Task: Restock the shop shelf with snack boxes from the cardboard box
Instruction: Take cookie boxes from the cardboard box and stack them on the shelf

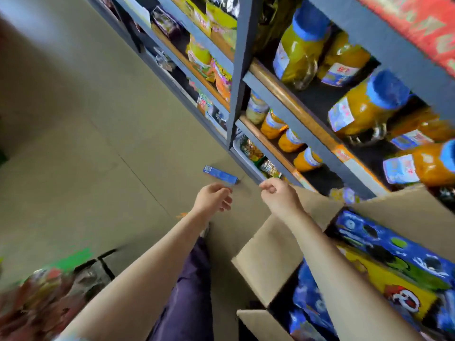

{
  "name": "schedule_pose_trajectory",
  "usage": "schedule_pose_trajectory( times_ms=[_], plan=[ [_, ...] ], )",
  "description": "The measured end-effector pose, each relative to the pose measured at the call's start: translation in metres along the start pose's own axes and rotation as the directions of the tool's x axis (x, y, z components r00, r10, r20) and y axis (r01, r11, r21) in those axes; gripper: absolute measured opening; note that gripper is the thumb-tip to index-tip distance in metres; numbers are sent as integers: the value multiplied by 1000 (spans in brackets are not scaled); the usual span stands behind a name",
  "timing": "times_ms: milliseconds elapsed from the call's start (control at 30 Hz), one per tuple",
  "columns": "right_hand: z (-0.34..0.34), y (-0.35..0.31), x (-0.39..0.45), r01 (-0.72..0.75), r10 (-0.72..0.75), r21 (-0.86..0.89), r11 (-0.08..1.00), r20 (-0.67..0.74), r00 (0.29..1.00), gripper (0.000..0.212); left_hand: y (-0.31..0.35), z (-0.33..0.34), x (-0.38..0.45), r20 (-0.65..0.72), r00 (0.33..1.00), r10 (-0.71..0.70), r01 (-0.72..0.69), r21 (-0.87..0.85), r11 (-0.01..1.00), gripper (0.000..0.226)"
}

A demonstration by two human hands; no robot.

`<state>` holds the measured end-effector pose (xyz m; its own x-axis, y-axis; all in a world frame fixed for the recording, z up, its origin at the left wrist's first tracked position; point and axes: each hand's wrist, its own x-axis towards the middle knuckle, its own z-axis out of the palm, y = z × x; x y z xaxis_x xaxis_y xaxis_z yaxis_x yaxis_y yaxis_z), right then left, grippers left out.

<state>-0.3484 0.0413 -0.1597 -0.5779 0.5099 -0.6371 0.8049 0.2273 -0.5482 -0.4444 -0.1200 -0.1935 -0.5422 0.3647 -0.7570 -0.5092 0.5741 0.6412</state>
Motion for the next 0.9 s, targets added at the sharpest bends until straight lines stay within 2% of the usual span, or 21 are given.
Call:
schedule_pose_trajectory(
  times_ms=[200, 433, 600, 900],
  plan=[
    [108, -7, 163, -76, 91, -146, 986, 101, 991, 18, -35, -57, 170, -18, 997, -69, 69, -47, 997, 14],
    [212, 61, 323, -107, 158, -344, 933, 123, 980, 27, -129, -60, 327, 3, 988, -152, 152, -30, 988, 13],
    [268, 120, 399, -69, 131, -452, 889, 106, 986, 33, -189, -46, 411, 40, 976, -216, 218, -69, 974, 11],
    [335, 199, 496, -34, 51, -511, 859, 19, 999, 64, -270, -24, 496, 122, 933, -338, 357, -200, 912, 22]
  ],
)
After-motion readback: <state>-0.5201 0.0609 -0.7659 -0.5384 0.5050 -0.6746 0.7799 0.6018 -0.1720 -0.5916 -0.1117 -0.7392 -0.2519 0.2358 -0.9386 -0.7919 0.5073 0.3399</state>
